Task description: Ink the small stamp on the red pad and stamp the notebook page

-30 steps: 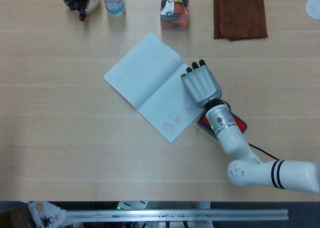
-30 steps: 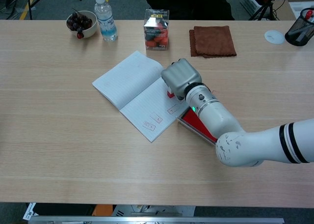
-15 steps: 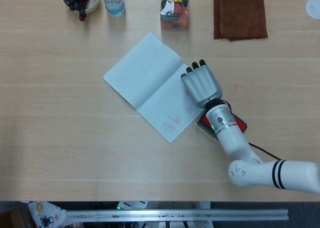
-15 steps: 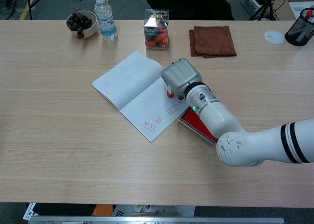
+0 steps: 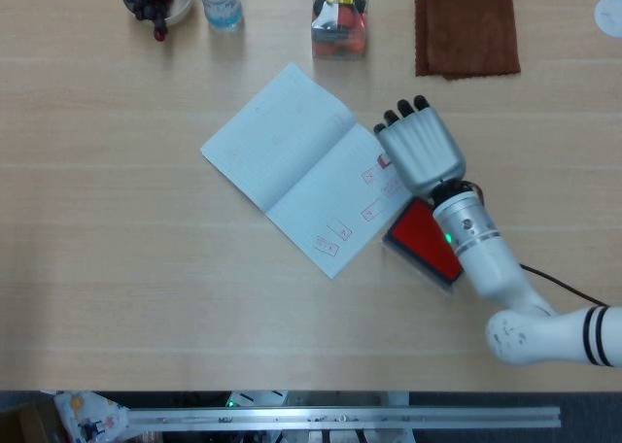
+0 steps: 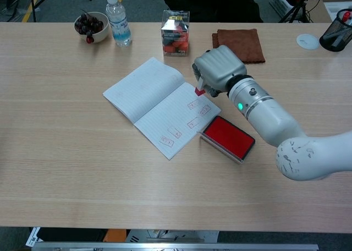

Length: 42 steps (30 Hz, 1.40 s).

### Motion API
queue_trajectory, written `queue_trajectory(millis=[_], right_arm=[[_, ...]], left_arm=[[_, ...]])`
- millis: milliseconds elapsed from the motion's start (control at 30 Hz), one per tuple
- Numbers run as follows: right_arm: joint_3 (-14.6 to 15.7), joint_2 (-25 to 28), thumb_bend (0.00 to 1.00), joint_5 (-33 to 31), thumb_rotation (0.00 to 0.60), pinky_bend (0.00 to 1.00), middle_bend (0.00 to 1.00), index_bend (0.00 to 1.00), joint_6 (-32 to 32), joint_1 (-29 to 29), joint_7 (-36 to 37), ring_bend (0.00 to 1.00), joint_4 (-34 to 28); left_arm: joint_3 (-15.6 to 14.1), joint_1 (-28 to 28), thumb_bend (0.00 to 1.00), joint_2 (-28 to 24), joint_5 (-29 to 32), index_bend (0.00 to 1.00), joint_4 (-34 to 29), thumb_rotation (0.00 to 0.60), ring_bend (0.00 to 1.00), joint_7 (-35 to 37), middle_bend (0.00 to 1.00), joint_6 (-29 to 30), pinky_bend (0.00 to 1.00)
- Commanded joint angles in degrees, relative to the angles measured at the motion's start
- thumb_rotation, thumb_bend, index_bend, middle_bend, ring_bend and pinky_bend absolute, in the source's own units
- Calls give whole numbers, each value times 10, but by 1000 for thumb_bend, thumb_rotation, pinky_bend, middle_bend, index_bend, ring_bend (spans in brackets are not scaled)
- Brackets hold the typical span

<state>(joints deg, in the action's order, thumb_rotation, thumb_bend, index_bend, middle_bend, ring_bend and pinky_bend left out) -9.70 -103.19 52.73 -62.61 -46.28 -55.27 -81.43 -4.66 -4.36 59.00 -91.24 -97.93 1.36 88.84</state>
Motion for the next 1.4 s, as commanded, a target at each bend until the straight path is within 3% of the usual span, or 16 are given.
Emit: queue_trajectory(millis=[33, 300, 600, 1400], right_arm=[[16, 30, 371, 12, 600, 292, 443, 621, -9, 14, 7, 289, -23], [54, 74, 371, 29, 600, 292, 443, 621, -9, 46, 43, 289, -40], [81, 70, 370, 46, 600, 292, 443, 621, 5, 66, 75, 289, -5], [82, 33, 353, 69, 600, 291, 437, 574, 22, 83, 91, 290, 69]], left_arm=[[0, 1, 273, 0, -1, 44, -1, 600, 35, -2, 51, -1, 63], [-2, 3, 272, 2, -6, 44, -4, 600, 35, -7, 50, -4, 63], [-3, 2, 272, 4, -6, 44, -5, 600, 35, -10, 50, -3, 63], [-4, 1, 272, 6, -3, 44, 2, 600, 35, -5, 50, -5, 63]])
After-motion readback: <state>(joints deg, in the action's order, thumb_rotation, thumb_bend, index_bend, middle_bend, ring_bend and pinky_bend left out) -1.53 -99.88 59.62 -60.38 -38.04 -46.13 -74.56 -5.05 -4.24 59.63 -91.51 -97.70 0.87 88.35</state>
